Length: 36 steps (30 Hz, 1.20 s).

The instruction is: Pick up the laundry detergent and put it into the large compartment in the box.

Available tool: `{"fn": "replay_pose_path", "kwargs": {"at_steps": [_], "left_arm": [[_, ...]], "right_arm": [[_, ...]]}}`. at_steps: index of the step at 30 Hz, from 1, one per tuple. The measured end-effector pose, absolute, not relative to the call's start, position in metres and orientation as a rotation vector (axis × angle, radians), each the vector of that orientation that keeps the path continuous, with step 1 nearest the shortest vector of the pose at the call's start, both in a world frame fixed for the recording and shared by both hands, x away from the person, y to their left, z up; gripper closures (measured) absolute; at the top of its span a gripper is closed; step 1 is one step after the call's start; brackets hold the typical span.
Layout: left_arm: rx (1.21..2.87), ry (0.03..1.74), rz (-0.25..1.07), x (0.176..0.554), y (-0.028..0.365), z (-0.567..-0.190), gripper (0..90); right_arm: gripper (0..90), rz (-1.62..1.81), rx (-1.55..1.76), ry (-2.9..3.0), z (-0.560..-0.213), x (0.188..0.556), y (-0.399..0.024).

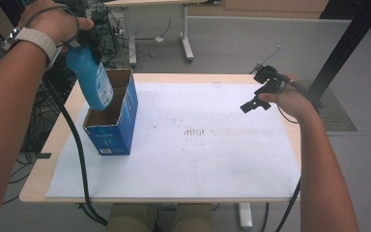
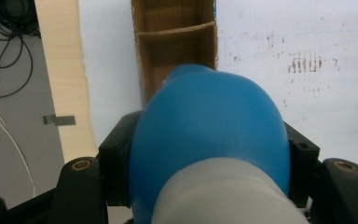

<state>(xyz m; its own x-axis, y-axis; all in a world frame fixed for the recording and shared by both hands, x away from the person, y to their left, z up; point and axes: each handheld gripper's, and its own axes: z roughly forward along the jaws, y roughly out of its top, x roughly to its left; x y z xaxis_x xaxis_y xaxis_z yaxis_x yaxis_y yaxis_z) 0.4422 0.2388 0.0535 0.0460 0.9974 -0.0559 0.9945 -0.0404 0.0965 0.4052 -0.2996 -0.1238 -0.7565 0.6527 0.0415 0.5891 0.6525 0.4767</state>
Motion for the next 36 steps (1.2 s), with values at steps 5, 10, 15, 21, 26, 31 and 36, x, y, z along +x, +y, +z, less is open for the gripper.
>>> {"fn": "replay_pose_path", "kwargs": {"at_steps": [5, 10, 15, 21, 26, 31, 36], "left_arm": [[2.183, 2.109, 0.039, 0.444, 0.238, 0.050, 37.1], [2.167, 2.121, 0.045, 0.444, 0.238, 0.047, 37.1], [2.165, 2.125, 0.043, 0.445, 0.239, 0.043, 37.1], [2.156, 2.134, 0.039, 0.447, 0.240, 0.038, 37.1], [2.143, 2.143, 0.036, 0.448, 0.244, 0.035, 37.1], [2.136, 2.149, 0.040, 0.448, 0.247, 0.033, 37.1], [2.144, 2.148, 0.033, 0.450, 0.247, 0.028, 37.1]], "right_arm": [[9.1, 0.721, 1.038, 2.730, -0.125, 0.405, -0.302], [9.1, 0.727, 1.046, 2.728, -0.126, 0.404, -0.305], [9.1, 0.728, 1.050, 2.726, -0.127, 0.404, -0.305], [9.1, 0.726, 1.051, 2.729, -0.127, 0.404, -0.304], [9.1, 0.723, 1.048, 2.731, -0.127, 0.405, -0.304], [9.1, 0.722, 1.052, 2.733, -0.128, 0.405, -0.304], [9.1, 0.721, 1.051, 2.734, -0.129, 0.406, -0.303]]}}
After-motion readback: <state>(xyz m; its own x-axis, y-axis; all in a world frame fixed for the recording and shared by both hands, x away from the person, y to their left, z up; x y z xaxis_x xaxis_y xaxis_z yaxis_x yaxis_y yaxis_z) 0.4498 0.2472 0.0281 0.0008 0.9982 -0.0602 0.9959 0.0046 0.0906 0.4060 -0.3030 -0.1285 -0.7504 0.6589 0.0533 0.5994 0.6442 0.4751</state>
